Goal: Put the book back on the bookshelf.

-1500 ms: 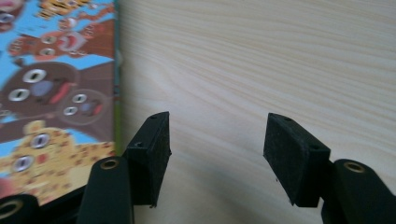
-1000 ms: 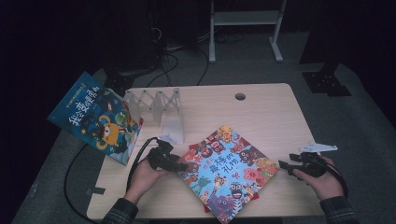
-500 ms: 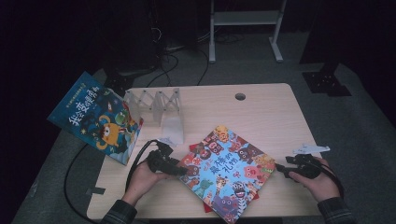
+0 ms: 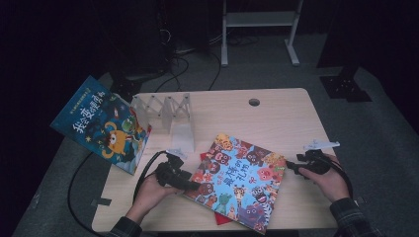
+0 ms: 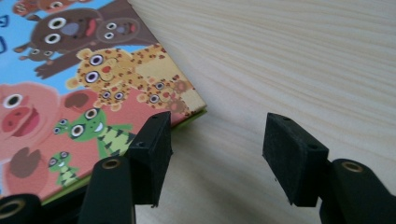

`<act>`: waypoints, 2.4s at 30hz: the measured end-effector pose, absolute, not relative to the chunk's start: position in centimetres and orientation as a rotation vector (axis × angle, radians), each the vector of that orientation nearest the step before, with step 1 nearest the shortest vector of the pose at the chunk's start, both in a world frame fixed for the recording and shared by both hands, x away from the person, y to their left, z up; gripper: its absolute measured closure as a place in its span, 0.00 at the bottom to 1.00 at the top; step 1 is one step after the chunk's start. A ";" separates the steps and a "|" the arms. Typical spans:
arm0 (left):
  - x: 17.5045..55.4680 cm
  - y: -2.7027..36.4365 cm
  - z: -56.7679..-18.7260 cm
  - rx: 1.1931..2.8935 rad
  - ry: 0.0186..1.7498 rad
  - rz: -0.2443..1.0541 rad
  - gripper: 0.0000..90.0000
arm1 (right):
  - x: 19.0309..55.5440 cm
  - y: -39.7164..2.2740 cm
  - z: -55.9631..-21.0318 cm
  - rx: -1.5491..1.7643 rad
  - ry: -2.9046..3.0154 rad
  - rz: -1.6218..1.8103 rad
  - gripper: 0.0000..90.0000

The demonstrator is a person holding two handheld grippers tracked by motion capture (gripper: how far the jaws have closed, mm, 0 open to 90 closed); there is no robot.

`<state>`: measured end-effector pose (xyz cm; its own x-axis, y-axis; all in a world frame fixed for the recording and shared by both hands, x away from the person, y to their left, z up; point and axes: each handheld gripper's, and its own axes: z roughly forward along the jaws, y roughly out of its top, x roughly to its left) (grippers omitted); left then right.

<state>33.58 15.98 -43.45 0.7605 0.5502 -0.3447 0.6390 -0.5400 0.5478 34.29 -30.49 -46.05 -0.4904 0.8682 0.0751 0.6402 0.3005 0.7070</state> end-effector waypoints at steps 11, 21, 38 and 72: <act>33.9 14.7 -43.8 2.311 0.858 -0.211 0.39 | 36.3 -29.8 -46.1 1.359 2.244 0.968 0.45; 32.9 14.8 -43.9 2.309 0.813 -0.331 0.39 | 37.7 -28.9 -46.0 1.334 2.261 0.944 0.47; 36.2 14.4 -44.6 2.212 0.926 -0.222 0.23 | 36.3 -28.2 -46.1 1.251 2.360 0.962 0.52; 36.3 15.0 -45.9 2.223 0.948 -0.312 0.18 | 34.1 -24.4 -46.3 0.954 2.648 0.867 0.72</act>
<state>36.27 15.01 -45.88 0.7048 0.5421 -0.4576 0.7079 -0.4954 0.5034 34.12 -24.38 -46.32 -0.7728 0.6345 0.0134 0.5195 0.6203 0.5877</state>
